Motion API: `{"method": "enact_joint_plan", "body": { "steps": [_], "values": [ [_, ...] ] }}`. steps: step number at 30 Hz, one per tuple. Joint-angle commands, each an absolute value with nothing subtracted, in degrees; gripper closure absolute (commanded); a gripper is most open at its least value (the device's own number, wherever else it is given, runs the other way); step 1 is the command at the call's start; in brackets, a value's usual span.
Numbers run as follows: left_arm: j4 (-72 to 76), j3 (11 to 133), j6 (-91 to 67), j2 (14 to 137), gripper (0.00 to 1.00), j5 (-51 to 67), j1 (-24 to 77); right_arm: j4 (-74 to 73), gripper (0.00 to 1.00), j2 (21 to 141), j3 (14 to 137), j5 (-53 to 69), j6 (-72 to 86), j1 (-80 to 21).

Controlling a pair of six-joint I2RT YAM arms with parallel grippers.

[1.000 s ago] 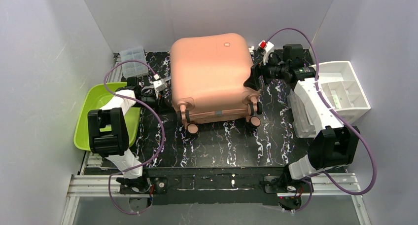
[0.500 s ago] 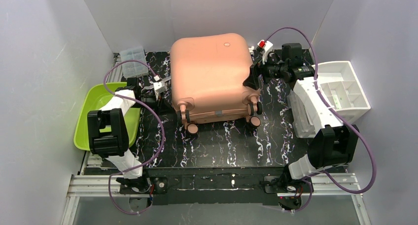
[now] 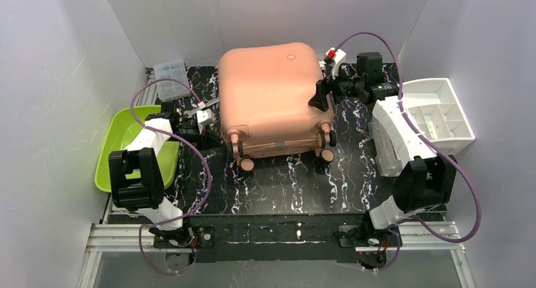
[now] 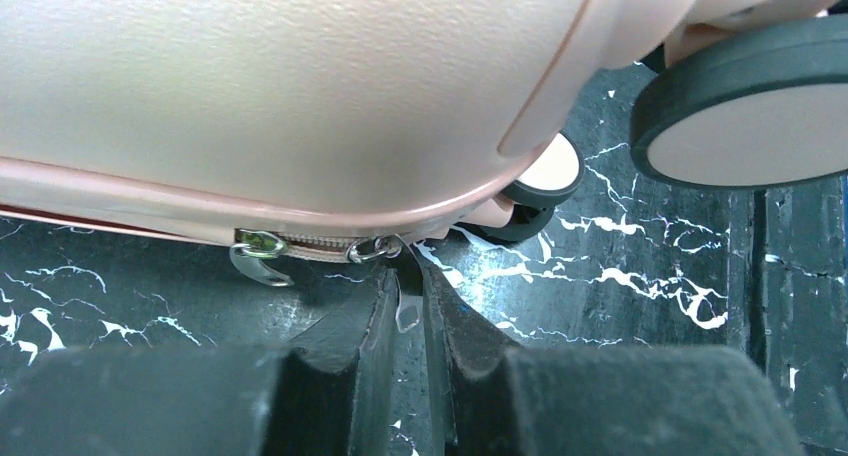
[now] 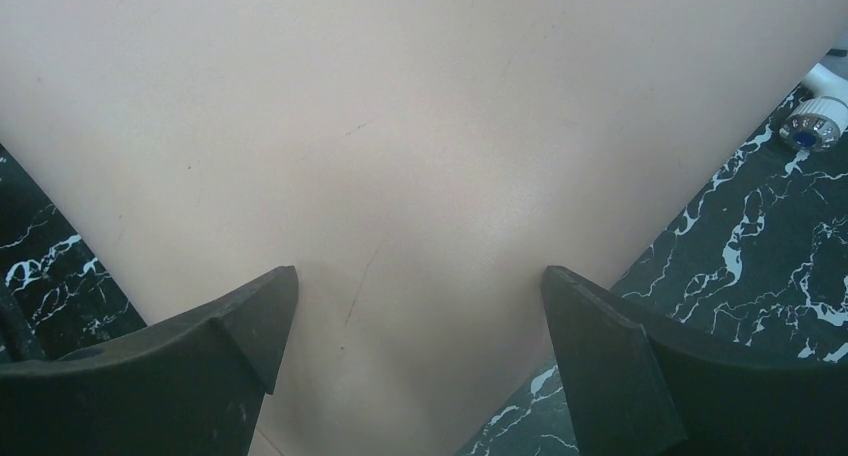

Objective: Open, take out, and arrange the luggage
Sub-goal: Grab the zipper of the luggage.

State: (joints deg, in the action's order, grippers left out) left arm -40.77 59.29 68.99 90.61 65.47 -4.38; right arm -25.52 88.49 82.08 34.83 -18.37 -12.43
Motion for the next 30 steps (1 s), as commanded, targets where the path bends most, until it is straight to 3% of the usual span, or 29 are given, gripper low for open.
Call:
{"method": "enact_joint_plan", "body": {
  "steps": [1,16,30],
  "values": [
    [-51.4,58.0,74.6,86.5,1.0,71.7,-3.1,-32.6,0.0,93.8,79.8,32.1,-19.8,-14.9],
    [-55.2,55.2,78.0,82.6,1.0,69.5,2.2,-32.9,0.0,96.8,80.3,32.8,-18.8,-15.1],
    [-54.8,53.4,71.6,78.2,1.0,69.9,7.4,-31.3,0.0,98.3,78.2,34.3,-17.7,-15.1]
  ]
}}
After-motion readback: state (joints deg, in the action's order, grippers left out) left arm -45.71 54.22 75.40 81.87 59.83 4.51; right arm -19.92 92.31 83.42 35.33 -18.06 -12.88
